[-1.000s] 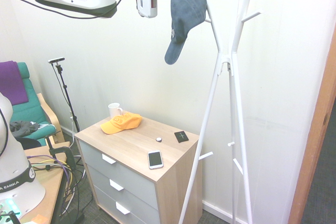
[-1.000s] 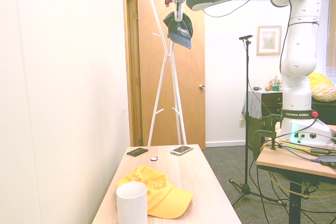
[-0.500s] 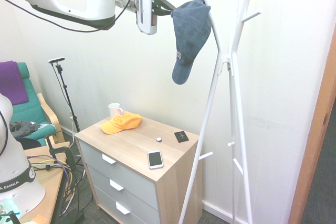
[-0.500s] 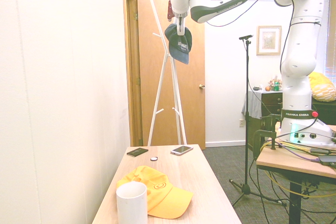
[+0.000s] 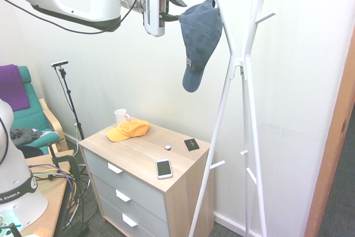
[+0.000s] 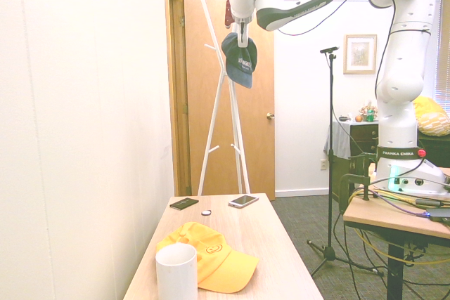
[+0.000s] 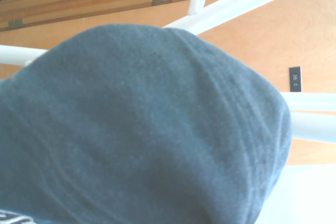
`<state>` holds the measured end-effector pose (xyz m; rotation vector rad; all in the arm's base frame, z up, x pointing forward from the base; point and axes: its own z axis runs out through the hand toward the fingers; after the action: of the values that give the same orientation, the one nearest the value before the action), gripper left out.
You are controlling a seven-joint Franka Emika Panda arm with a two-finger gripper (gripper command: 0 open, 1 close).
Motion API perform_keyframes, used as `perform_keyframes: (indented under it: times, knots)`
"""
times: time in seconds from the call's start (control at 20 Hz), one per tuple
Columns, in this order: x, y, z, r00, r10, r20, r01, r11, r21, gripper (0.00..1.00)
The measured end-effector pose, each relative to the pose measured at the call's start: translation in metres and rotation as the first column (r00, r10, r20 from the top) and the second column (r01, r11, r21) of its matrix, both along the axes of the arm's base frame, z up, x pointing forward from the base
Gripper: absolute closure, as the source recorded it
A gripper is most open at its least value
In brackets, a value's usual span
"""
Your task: Hang the cap
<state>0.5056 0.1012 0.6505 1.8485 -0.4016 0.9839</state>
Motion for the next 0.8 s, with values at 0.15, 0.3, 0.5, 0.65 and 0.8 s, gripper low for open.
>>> perform_keyframes:
  times: [0.15,0.3,0.5,0.65,0.8]
  knots:
    - [-0.0001,0.0005,0.0001,1.000,0.001,0.000,-0.001,1.000,0.000,0.00]
    - [-0.0007,0.0033,0.0004,1.000,0.006,0.002,-0.006,1.000,-0.001,0.00]
    - [-0.0015,0.0070,0.0006,1.000,0.012,0.003,-0.012,1.000,0.001,0.00]
    - [-0.0017,0.0076,0.0002,1.000,0.012,0.003,-0.012,1.000,0.006,0.00]
    - [-0.0019,0.0077,-0.0001,1.000,0.010,0.002,-0.010,1.000,0.010,0.00]
